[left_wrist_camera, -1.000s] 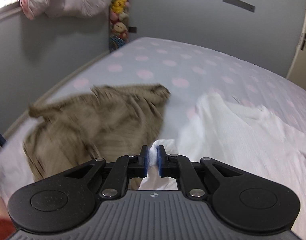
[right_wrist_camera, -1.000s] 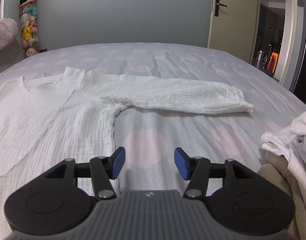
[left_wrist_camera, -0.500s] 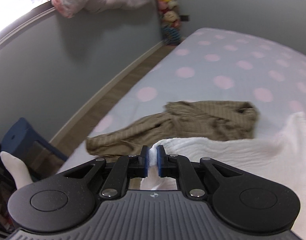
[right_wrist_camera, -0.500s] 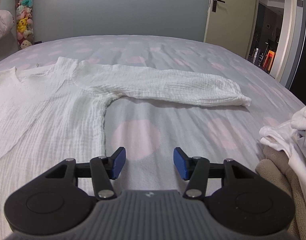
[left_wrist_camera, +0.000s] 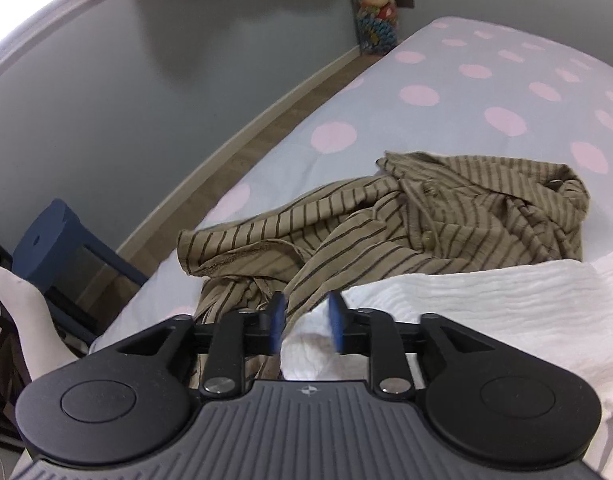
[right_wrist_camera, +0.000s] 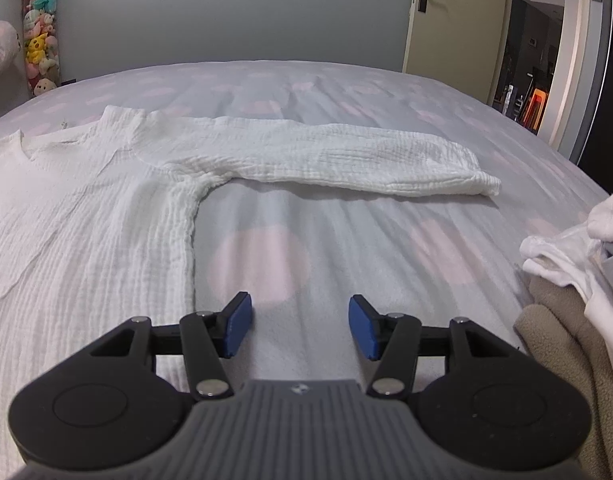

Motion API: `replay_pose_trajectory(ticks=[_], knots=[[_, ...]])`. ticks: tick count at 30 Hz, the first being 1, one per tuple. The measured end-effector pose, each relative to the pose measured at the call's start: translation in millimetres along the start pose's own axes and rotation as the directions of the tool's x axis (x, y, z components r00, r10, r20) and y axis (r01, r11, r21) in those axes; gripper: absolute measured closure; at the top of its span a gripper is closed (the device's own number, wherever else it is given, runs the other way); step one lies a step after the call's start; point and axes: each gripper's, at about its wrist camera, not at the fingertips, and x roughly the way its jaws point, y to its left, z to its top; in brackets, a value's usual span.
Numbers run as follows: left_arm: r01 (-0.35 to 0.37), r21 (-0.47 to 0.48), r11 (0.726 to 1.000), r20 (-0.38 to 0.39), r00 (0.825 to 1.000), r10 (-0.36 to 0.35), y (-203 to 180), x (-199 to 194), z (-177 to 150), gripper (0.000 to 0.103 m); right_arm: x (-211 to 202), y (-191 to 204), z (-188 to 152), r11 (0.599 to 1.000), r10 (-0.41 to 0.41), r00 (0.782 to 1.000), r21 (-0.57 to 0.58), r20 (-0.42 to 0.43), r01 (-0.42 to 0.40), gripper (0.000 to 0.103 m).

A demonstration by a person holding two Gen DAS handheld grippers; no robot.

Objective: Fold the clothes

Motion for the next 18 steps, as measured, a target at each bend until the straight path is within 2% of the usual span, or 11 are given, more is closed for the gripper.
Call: replay_pose_trajectory(ticks=[2,4,10,15,18], knots=[[-0.007,0.019,1.0,0.079,0.997,0.005,-3,-22,-4,0.055,0,-2,1,1.0,0.015,1.0,0.021,-0.008,-0.015,0.044],[0.024,0.041,0.999,0.111,0.993,-0.029,-6,-44,-14,0.047,-1,-5,3,0.998,0.04,0.999,0.047,-0.023,-0.039,0.042],[0.143,0.113,0.983,0.167,0.973,-0.161,-18,-112,-46,0.047,-12,-13,15,0.989,0.12,0.987,0.102,-0.107,-0.109,0.042],[0.282,0.184,0.942,0.025,0.956,-0.291,-39,-138,-99,0.047,-35,-22,29,0.978,0.189,0.966,0.123,-0.174,-0.169,0.042],[0.357,0.193,0.914,-0.077,0.934,-0.349,-48,-143,-134,0.047,-48,-30,36,0.963,0.257,0.931,0.153,-0.258,-0.223,0.042]])
